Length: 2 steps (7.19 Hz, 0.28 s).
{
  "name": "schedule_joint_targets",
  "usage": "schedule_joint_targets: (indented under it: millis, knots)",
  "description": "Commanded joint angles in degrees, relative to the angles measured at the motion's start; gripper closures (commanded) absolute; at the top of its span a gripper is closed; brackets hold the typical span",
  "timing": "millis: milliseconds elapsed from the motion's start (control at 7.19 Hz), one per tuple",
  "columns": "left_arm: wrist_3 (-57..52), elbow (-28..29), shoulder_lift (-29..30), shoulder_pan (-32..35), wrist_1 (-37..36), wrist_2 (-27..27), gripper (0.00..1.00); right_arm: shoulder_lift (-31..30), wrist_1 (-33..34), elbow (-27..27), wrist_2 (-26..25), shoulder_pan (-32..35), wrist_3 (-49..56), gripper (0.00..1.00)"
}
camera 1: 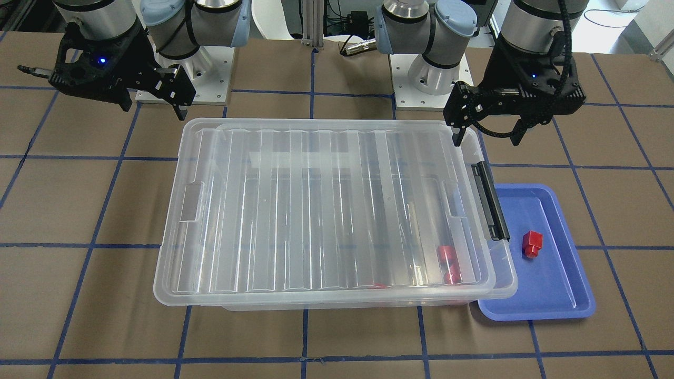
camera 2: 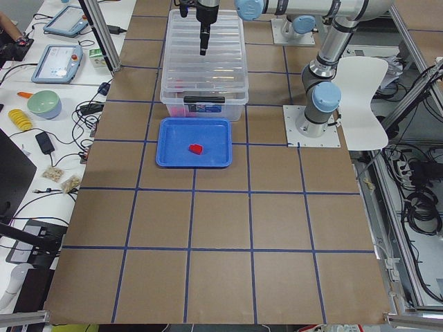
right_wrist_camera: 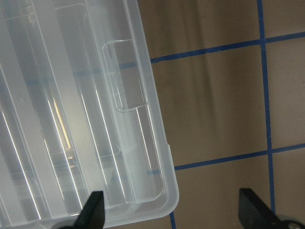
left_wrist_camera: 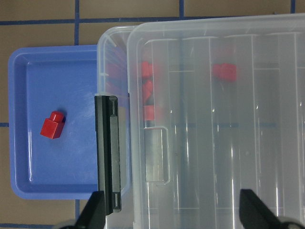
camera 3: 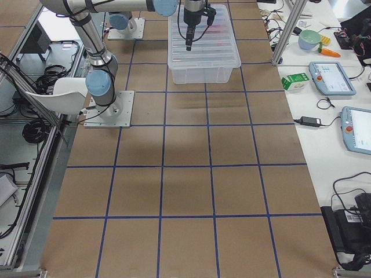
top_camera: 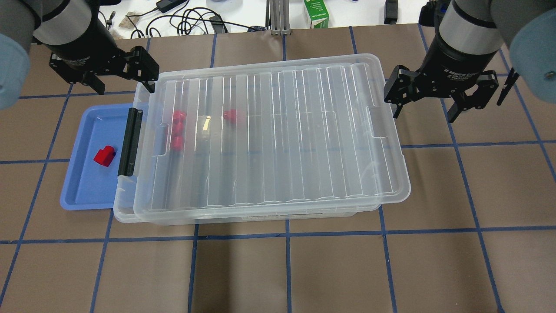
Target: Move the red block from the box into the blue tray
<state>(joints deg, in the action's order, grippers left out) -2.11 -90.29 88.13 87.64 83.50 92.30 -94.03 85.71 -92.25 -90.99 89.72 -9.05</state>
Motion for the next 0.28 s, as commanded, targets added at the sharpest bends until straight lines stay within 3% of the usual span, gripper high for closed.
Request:
schedule_joint_targets:
  millis: [0,139]
  knots:
    - [0.00,-0.06,0.11,0.25,0.00,0.33,0.00,-0.01,-0.11,0.05,0.02,0.02,0.00,0.00]
    - [0.00,-0.24,0.11,0.25,0.09,0.33,0.00,-0.01,-0.02,0.05,0.02,0.02,-0.09,0.00]
